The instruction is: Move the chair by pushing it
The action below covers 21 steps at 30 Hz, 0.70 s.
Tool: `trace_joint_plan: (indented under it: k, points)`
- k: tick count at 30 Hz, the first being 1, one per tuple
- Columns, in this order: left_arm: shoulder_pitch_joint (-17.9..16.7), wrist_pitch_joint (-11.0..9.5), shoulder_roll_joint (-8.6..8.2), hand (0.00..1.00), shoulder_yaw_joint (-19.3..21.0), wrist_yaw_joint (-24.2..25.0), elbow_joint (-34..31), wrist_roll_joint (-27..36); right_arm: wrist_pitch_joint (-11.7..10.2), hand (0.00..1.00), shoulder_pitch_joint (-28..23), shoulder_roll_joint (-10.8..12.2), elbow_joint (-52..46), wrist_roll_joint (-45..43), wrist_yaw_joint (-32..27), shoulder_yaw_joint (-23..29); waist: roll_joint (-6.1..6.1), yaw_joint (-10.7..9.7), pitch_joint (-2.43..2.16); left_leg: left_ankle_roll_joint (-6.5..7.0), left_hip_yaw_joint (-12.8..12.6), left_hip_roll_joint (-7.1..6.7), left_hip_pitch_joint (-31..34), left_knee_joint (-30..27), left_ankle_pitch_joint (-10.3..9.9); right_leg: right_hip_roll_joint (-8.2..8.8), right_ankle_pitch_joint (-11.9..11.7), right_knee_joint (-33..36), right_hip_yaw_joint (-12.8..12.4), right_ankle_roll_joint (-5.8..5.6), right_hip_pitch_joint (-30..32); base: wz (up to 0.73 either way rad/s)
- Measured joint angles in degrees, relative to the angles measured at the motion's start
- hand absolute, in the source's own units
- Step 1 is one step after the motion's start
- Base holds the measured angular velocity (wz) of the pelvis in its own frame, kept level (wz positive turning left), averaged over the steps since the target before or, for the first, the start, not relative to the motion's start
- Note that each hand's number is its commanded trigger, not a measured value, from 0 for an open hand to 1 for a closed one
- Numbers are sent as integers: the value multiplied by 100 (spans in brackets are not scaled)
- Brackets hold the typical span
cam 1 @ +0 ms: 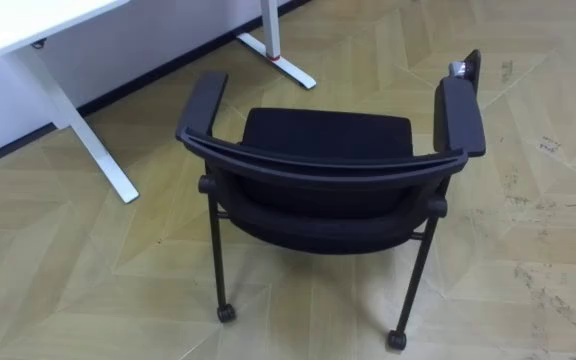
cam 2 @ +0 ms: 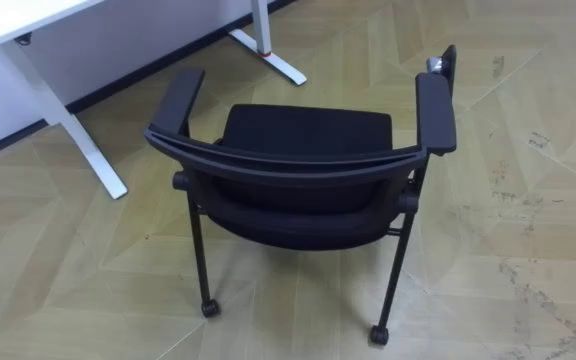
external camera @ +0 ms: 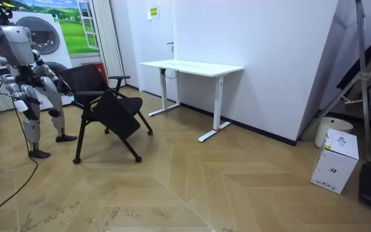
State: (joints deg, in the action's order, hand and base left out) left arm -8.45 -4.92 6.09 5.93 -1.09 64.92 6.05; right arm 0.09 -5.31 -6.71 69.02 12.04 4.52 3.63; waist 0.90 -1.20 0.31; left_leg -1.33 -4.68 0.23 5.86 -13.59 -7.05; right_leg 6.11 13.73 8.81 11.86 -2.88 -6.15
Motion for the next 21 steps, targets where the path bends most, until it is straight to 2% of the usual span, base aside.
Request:
trace_joint_plan:
  k: [8, 18, 21]
  points:
    - [13, -69, 1, 0, 6, -70, 33, -44, -81, 0, -19, -1, -37, -108, 31, 3, 22, 14, -16, 8, -31, 0, 3, -10, -5, 10, 3, 22, -25, -5, 19, -1]
    - [7, -68, -23, 0, 68, -123, 42, -49, -83, 0, -61, -4, 2, 18, -8, 7, 8, 10, 3, 40, -57, 2, -9, -87, -33, 28, 33, 77, -32, -29, 7, 0]
    - [1, -68, -20, 0, 79, -125, 42, -37, -83, 0, -60, -3, 5, 43, -12, 14, -16, 1, -4, 63, -64, -19, 4, -119, -54, 49, 39, 94, -28, -42, 6, 0]
